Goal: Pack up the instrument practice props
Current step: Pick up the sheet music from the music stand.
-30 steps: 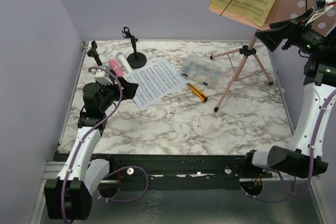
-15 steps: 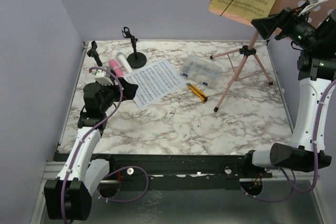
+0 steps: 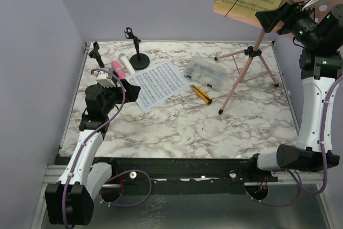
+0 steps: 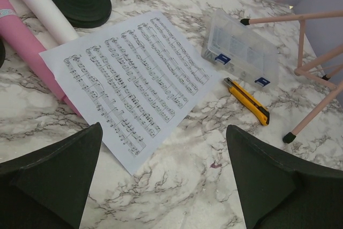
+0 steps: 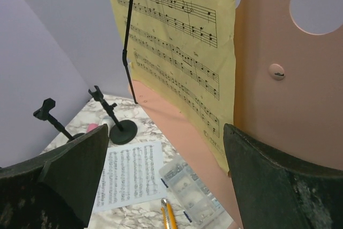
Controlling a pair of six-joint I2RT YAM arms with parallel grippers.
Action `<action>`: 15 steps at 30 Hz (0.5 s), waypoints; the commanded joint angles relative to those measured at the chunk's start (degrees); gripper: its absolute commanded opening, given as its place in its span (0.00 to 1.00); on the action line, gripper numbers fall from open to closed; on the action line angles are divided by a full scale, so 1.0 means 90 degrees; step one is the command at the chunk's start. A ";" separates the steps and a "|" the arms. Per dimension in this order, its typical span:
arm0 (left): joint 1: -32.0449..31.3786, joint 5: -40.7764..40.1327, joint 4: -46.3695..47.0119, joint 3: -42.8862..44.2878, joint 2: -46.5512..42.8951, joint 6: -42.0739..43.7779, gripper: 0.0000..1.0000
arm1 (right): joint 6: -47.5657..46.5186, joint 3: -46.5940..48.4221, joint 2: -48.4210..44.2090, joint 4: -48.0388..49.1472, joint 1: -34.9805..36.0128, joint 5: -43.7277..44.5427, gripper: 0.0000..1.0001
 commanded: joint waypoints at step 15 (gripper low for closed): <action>-0.0020 -0.0118 -0.0066 -0.0003 -0.0044 0.0119 0.99 | 0.0393 0.0039 -0.0143 -0.0346 0.0072 0.0963 0.95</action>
